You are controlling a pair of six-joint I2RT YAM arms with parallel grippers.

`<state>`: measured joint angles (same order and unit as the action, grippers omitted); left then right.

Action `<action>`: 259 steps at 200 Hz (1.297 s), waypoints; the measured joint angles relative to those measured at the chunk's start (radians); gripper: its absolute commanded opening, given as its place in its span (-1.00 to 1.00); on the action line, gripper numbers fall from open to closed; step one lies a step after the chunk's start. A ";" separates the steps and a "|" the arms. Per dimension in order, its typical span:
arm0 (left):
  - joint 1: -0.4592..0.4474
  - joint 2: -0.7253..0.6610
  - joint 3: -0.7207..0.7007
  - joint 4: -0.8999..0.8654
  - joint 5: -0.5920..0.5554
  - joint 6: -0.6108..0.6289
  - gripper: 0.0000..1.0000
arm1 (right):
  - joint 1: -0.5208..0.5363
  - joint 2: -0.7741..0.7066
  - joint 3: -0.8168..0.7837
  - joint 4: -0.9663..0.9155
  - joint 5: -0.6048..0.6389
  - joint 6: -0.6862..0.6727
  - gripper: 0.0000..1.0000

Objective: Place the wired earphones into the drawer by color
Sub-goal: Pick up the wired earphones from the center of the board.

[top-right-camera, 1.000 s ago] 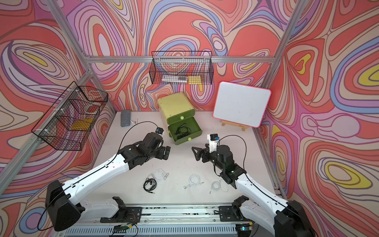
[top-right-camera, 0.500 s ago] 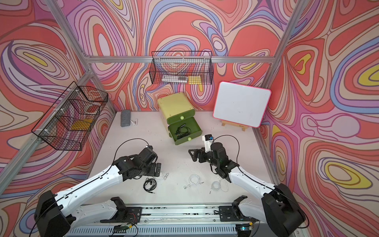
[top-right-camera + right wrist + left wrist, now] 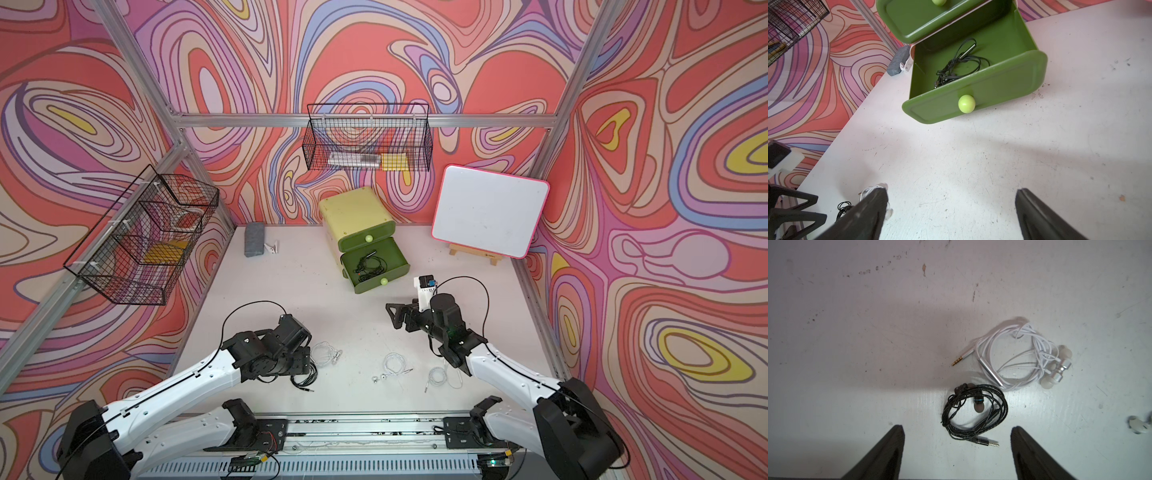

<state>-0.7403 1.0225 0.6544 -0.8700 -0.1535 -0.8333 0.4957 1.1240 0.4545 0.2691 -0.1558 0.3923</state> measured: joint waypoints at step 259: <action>-0.001 0.093 -0.169 0.182 0.027 -0.032 -0.67 | 0.000 -0.045 -0.016 0.007 0.054 -0.014 0.97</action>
<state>-0.7410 1.1152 0.4858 -0.6876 -0.1265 -0.8650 0.4961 1.0790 0.4381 0.2760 -0.1020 0.3786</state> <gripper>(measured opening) 0.196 0.983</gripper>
